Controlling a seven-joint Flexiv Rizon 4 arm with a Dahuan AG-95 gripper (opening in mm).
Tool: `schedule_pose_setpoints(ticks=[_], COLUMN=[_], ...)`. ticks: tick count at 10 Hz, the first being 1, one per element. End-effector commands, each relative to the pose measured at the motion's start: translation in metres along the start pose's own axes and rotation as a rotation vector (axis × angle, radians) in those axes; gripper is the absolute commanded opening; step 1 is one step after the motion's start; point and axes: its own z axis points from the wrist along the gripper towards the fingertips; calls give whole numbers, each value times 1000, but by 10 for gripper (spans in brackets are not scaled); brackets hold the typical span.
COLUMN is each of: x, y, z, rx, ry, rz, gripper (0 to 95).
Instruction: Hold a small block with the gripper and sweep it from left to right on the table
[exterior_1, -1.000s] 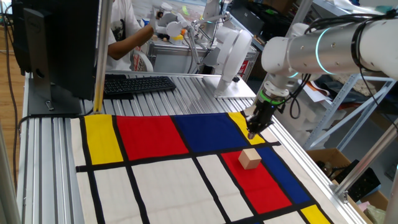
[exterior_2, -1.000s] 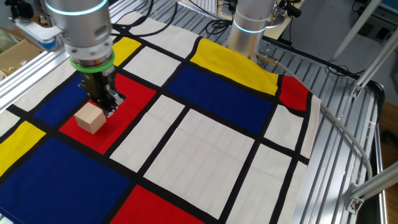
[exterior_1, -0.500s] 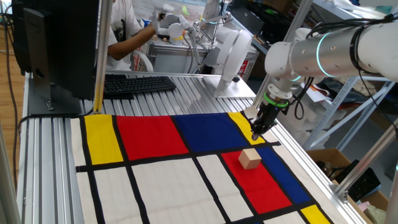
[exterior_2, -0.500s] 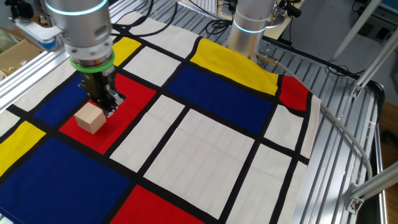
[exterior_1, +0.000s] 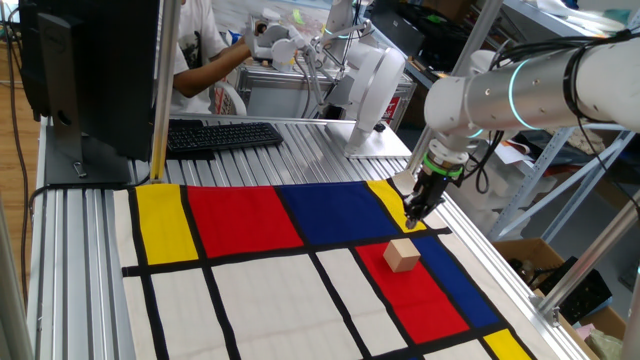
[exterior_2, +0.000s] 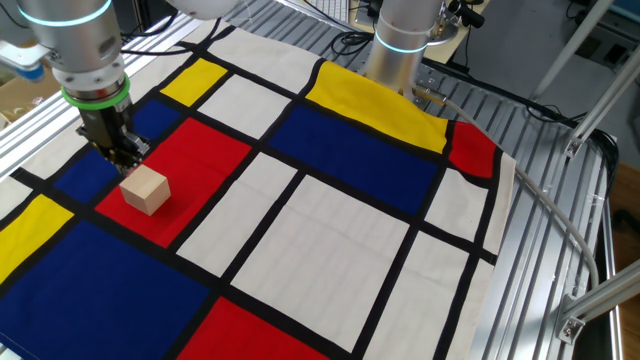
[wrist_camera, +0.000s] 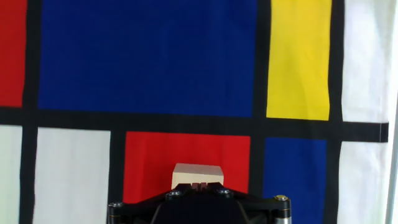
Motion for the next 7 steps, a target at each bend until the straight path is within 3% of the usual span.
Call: schedule_pose_setpoints(ticks=[1,7], x=[5,7], y=[2,8], z=[4,21], rx=[-4,-15], ry=[2,-3], rz=[-11,9], gripper=[0,0])
